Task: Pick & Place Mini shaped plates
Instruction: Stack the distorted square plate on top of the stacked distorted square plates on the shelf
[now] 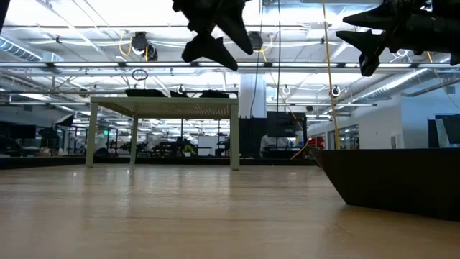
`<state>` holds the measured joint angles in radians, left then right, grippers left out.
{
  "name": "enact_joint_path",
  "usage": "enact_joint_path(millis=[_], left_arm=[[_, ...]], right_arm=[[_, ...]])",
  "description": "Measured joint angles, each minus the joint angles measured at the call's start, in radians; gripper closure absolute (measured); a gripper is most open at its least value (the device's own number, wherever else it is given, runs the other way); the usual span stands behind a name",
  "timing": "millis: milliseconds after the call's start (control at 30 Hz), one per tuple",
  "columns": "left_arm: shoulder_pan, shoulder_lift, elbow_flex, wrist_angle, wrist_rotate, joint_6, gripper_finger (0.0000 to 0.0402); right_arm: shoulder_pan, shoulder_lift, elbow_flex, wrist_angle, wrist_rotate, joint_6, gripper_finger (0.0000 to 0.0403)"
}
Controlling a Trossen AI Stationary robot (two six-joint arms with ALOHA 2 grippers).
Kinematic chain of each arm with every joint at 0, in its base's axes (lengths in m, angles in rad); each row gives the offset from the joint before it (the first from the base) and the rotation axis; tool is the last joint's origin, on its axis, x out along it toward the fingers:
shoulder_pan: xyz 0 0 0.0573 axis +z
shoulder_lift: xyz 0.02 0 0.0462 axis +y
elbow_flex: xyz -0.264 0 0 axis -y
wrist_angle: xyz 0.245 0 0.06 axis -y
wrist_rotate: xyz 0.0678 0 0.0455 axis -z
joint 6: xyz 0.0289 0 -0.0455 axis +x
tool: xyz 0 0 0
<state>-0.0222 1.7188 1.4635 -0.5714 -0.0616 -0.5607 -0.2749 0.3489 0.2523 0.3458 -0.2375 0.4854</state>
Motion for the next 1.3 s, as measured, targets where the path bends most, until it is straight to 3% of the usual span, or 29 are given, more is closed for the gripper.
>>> enact_joint_path(millis=[167,533,800,1100,1200,1300], left_arm=[[-0.126,0.109,-0.001,0.155,-0.004,-0.132,0.0190],[-0.320,0.358,0.000,0.403,-0.169,-0.172,0.0190],[-0.377,0.470,0.000,0.521,-0.306,-0.178,0.0190],[-0.389,0.522,0.000,0.574,-0.280,-0.234,0.0192],[-0.386,0.522,0.000,0.575,-0.280,-0.235,0.0219],[-0.384,0.519,0.000,0.576,-0.272,-0.235,0.0278]], right_arm=[[0.000,0.001,0.000,0.000,0.001,0.000,0.0287],[0.001,0.026,-0.001,-0.033,0.000,0.000,0.0287],[0.002,0.034,-0.001,-0.039,0.000,0.000,0.0287],[0.002,0.034,-0.001,-0.037,0.000,0.000,0.0287],[0.002,0.034,-0.001,-0.037,0.000,0.000,0.0287],[0.002,0.034,-0.001,-0.037,0.000,0.000,0.0287]])
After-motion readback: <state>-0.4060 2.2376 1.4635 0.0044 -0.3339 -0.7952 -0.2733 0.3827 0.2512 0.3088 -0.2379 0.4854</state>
